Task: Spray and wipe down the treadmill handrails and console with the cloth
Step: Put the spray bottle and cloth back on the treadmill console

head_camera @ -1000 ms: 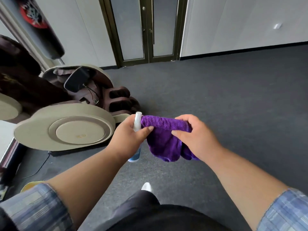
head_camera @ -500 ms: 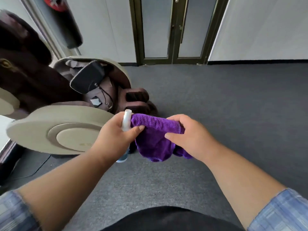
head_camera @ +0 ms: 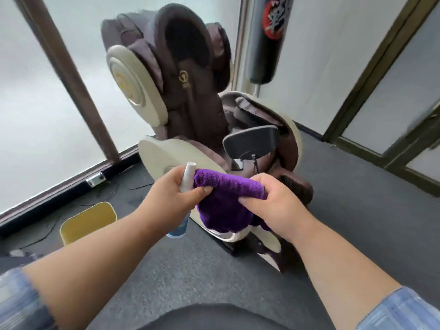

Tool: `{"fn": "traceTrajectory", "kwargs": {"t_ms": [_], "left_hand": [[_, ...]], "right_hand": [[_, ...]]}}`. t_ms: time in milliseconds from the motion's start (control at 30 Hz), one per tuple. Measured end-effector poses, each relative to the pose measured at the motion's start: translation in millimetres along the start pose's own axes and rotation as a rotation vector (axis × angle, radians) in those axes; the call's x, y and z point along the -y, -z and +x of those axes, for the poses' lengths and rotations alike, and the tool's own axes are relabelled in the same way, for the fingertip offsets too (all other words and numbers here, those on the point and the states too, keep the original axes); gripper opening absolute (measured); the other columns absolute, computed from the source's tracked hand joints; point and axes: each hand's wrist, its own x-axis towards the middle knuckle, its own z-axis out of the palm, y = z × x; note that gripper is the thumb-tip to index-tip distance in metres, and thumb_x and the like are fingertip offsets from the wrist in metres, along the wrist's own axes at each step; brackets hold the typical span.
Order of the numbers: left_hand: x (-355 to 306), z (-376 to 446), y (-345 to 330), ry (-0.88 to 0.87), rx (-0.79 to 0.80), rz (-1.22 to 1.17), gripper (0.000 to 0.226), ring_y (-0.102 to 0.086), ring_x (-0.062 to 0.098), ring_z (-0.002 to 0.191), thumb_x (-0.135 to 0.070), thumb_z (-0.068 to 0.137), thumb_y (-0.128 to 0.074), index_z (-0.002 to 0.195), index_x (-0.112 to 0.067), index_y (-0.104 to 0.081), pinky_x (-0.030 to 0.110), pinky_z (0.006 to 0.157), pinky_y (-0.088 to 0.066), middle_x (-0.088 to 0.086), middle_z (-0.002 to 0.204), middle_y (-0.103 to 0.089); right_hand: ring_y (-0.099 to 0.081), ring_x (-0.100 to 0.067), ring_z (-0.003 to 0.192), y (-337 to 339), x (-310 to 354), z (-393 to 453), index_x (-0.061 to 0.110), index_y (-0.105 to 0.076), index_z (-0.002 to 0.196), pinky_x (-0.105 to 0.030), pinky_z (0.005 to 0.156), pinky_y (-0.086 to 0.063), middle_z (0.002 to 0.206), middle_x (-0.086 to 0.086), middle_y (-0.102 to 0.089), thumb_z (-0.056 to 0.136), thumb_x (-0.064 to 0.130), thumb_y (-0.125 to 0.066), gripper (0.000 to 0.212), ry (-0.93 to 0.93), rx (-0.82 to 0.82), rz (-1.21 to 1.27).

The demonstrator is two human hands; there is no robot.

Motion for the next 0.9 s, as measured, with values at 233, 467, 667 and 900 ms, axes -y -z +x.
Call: {"fn": "traceTrajectory", "kwargs": {"t_ms": [233, 467, 667, 900], "left_hand": [[3.7, 1.7, 54.6, 0.120, -0.334, -0.037, 0.014, -0.063, 0.005, 0.068, -0.025, 0.082, -0.076, 0.084, -0.033, -0.065, 0.030, 0.070, -0.050, -0.014, 0.073, -0.068], [30.2, -32.2, 150.1, 0.152, -0.641, -0.093, 0.012, -0.063, 0.008, 0.073, -0.021, 0.082, -0.076, 0.087, -0.028, -0.067, 0.031, 0.071, -0.050, -0.010, 0.078, -0.069], [66.4, -47.8, 264.4, 0.161, -0.874, -0.082, 0.017, -0.066, 0.014, 0.074, -0.026, 0.074, -0.077, 0.088, -0.023, -0.068, 0.037, 0.072, -0.054, -0.005, 0.078, -0.070], [107.6, -38.0, 408.9, 0.192, -0.971, -0.038, 0.013, -0.069, 0.017, 0.077, -0.022, 0.078, -0.078, 0.087, -0.024, -0.068, 0.039, 0.070, -0.055, -0.003, 0.080, -0.072]], "right_hand": [[-0.062, 0.000, 0.059, -42.8, 54.7, 92.0, 0.027, -0.068, 0.108, -0.016, 0.049, -0.045, 0.076, 0.010, -0.070, 0.087, 0.005, -0.074, 0.031, 0.178, 0.429, 0.040], [-0.058, -0.015, 0.053, -147.5, 130.1, 148.1, 0.023, -0.067, 0.089, -0.026, 0.048, -0.042, 0.063, 0.002, -0.064, 0.091, 0.016, -0.070, 0.008, 0.346, 0.737, -0.086], [-0.068, -0.021, 0.067, -268.7, 210.6, 188.8, 0.033, -0.068, 0.086, -0.036, 0.060, -0.054, 0.078, -0.006, -0.072, 0.088, 0.026, -0.075, 0.010, 0.454, 0.903, -0.083], [-0.072, -0.029, 0.087, -411.3, 285.7, 230.1, 0.021, -0.069, 0.098, -0.052, 0.080, -0.059, 0.091, -0.007, -0.074, 0.090, 0.017, -0.072, 0.010, 0.484, 0.947, 0.077]]}}
